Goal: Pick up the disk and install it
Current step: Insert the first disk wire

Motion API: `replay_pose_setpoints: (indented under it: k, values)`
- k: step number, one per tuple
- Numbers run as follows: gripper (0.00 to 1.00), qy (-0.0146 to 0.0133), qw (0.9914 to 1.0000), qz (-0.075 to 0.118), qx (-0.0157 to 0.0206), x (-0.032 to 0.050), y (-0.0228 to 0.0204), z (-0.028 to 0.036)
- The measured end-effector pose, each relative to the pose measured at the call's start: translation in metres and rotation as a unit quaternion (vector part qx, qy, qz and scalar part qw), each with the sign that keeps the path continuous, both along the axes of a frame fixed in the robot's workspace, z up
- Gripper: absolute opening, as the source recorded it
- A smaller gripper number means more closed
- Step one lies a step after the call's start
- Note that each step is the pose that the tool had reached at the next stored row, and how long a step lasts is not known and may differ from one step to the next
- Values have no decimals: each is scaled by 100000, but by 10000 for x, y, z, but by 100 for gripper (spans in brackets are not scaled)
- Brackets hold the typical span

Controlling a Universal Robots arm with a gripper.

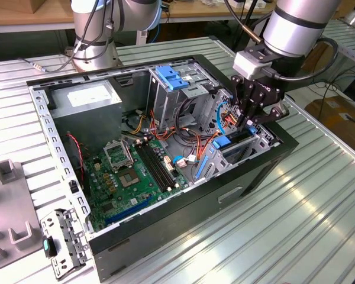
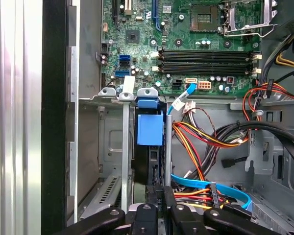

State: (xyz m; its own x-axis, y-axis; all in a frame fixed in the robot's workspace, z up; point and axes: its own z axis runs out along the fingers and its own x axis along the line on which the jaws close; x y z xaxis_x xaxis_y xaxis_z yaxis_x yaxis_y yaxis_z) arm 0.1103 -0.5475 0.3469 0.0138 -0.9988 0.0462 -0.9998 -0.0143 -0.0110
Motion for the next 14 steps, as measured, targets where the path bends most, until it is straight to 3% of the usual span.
replay_pose_setpoints:
  k: [9, 14]
  values:
    - [16, -2, 100000, -3, -4, 0, -14, -4]
    - [16, -1, 100000, -2, 7, 0, -14, -51]
